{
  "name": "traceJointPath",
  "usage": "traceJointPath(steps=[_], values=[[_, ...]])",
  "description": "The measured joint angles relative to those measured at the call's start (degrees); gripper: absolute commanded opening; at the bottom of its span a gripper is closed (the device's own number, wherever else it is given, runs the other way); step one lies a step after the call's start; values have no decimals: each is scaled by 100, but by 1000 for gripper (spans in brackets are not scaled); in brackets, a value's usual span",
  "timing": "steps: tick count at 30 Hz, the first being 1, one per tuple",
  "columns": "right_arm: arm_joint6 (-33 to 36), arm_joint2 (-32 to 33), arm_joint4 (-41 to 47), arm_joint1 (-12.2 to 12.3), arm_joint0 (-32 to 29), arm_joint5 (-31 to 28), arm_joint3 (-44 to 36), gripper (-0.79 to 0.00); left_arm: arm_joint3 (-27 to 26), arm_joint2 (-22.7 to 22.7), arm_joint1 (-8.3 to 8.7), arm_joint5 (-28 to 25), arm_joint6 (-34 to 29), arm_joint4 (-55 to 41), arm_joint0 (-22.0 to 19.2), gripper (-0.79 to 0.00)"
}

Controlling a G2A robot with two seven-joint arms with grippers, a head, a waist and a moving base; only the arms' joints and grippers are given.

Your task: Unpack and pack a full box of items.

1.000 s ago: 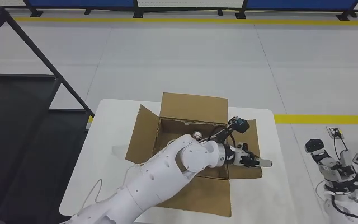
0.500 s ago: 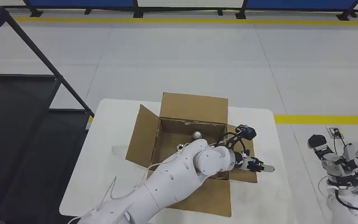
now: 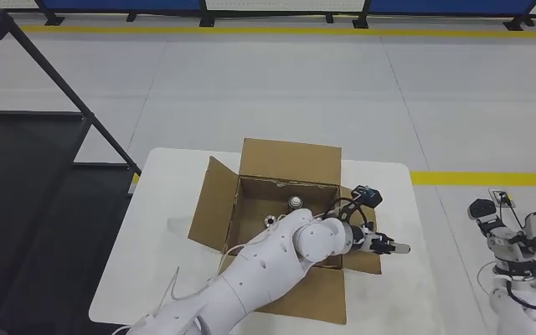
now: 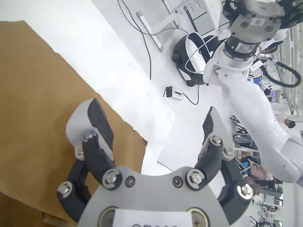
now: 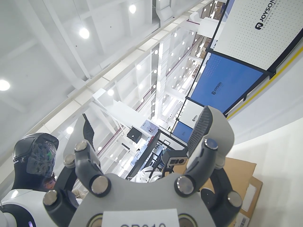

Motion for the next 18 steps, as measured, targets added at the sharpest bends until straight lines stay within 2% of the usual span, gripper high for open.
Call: traceJointPath(steps=[4,6,10,13,14,18], values=[[-56,1,-83,-13,-43,-56,-146,0,-313,-416,170,-149,155,68,18,0],[-102,1,-129,-19,-70,-102,-252,0,-657,-752,331,-198,286,147,132,0],[-179,-40,-327,-23,-79,-179,-468,0,-1778,-1576,746,-22,446,572,682,0],[-270,-131,-678,-18,-38,-270,-666,0,-3180,-2423,1117,285,346,1103,1494,0],[-328,-184,-889,-15,-9,-328,-757,0,-3840,-2802,1257,404,242,1311,1899,0],[-616,-415,-1856,-7,93,-616,-1155,0,-5897,-4041,1601,587,-215,1739,3297,0]])
